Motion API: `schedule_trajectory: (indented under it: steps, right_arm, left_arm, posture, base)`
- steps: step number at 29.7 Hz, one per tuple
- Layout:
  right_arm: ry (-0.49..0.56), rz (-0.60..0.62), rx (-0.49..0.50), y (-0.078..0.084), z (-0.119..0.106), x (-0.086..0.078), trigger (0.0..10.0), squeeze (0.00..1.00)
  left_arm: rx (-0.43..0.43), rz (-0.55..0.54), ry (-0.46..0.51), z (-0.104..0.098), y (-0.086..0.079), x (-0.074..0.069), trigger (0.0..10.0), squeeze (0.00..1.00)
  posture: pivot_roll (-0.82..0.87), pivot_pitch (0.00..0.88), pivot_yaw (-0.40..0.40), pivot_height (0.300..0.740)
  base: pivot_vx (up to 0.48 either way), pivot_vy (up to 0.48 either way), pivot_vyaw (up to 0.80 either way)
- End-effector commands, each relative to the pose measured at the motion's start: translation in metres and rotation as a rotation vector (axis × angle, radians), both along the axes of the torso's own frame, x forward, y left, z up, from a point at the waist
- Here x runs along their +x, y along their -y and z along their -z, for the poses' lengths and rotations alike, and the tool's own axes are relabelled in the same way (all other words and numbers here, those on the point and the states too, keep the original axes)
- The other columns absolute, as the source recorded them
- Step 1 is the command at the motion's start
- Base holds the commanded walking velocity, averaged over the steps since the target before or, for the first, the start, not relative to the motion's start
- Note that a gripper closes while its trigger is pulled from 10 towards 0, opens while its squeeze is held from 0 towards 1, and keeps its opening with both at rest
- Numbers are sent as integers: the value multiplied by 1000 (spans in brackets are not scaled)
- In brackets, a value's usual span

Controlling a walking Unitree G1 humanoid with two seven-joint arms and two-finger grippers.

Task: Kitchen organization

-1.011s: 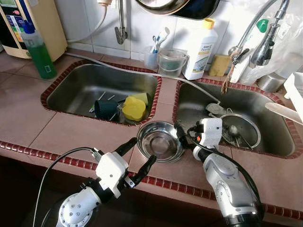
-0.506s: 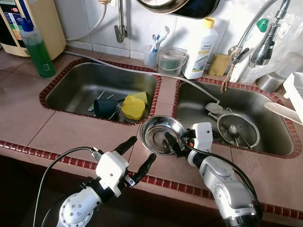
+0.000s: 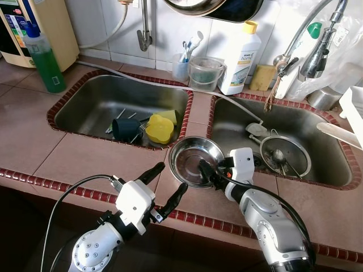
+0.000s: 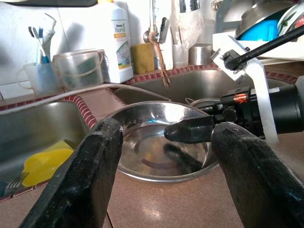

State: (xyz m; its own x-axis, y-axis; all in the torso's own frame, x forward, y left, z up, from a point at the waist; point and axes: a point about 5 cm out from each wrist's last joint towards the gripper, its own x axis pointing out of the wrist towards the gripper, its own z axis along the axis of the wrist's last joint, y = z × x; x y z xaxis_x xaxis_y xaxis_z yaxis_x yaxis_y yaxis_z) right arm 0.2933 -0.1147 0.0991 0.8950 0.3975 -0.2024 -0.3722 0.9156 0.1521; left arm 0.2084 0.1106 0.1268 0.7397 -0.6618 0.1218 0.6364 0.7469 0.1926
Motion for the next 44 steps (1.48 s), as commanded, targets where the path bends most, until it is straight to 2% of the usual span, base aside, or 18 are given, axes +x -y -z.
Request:
schedule_trajectory:
  steps: [1, 4, 7, 8, 9, 10, 14, 15, 16, 17, 19, 22, 23, 25, 26, 36, 39, 44]
  right_arm:
    - [-6, 2, -4, 2, 0, -1, 0, 0]
    - [-6, 10, -5, 1, 0, -1, 627, 0]
    - [-7, 12, -2, 0, 1, -1, 745, 0]
    - [-7, 11, -1, 0, 1, -1, 0, 0]
    - [-7, 11, -1, 0, 2, -1, 0, 0]
    - [-6, 12, -3, 0, 2, -1, 1294, 0]
    - [-7, 16, -4, 0, 2, -2, 1843, 0]
    - [-7, 17, -4, 0, 2, -2, 1843, 0]
    - [-7, 17, -4, 0, 2, -2, 510, 0]
    - [-7, 18, -4, 0, 2, -2, 549, 0]
    - [-5, 20, -3, 0, 2, -2, 1490, 0]
    - [-4, 21, -1, 0, 2, -1, 1490, 0]
    - [-3, 21, -1, 0, 2, -1, 745, 0]
    - [-2, 23, 1, 0, 2, -1, 667, 0]
    - [-2, 24, 2, 0, 2, -2, 0, 0]
    - [2, 39, 8, 1, 1, -1, 0, 0]
    - [28, 45, 39, 1, -4, 0, 0, 0]
    - [113, 44, 179, -3, -24, 3, 0, 0]
  left_arm:
    - [5, 13, 10, -2, 4, -1, 10000, 0]
    - [7, 16, 7, -1, 4, -2, 10000, 0]
    - [11, 23, 2, 0, 3, -4, 10000, 0]
    - [13, 27, -1, 1, 3, -6, 10000, 0]
    - [17, 30, -3, 1, 2, -7, 10000, 0]
    - [22, 34, -9, 3, 1, -9, 10000, 0]
    - [44, 44, -16, 6, -2, -13, 10000, 0]
    - [53, 49, -15, 6, -2, -14, 10000, 0]
    - [63, 55, -14, 7, -2, -15, 10000, 0]
    - [74, 63, -13, 8, -3, -16, 10000, 0]
    - [82, 71, -14, 9, -3, -17, 10000, 0]
    - [84, 77, -15, 9, -3, -18, 10000, 0]
    - [84, 78, -14, 9, -3, -18, 10000, 0]
    - [85, 81, -15, 9, -3, -18, 10000, 0]
    - [85, 82, -15, 9, -3, -18, 10000, 0]
    - [86, 83, -6, 8, -4, -16, 10000, 0]
    - [87, 80, -4, 7, -4, -15, 10000, 0]
    - [84, 68, 6, 5, -6, -12, 10000, 0]
  posture:
    - [-92, 73, -87, 740]
    - [-89, 64, -86, 740]
    - [-89, 64, -86, 740]
    - [-88, 58, -84, 740]
    - [-88, 58, -84, 740]
    - [-88, 58, -84, 740]
    - [-85, 56, -82, 740]
    - [-85, 56, -82, 740]
    - [-85, 56, -82, 740]
    - [-85, 56, -82, 740]
    - [-85, 56, -82, 740]
    - [-84, 58, -79, 740]
    - [-84, 58, -79, 740]
    - [-84, 58, -79, 740]
    - [-84, 58, -79, 740]
    - [-87, 67, -73, 740]
    - [-85, 69, -73, 740]
    - [-83, 68, -71, 740]
  base:
    - [0, 0, 0]
    - [0, 0, 0]
    - [0, 0, 0]
    - [0, 0, 0]
    - [0, 0, 0]
    - [0, 0, 0]
    - [0, 0, 0]
    - [0, 0, 0]
    - [0, 0, 0]
    - [0, 0, 0]
    - [0, 0, 0]
    - [0, 0, 0]
    - [0, 0, 0]
    - [0, 0, 0]
    - [0, 0, 0]
    - [0, 0, 0]
    - [0, 0, 0]
    - [0, 0, 0]
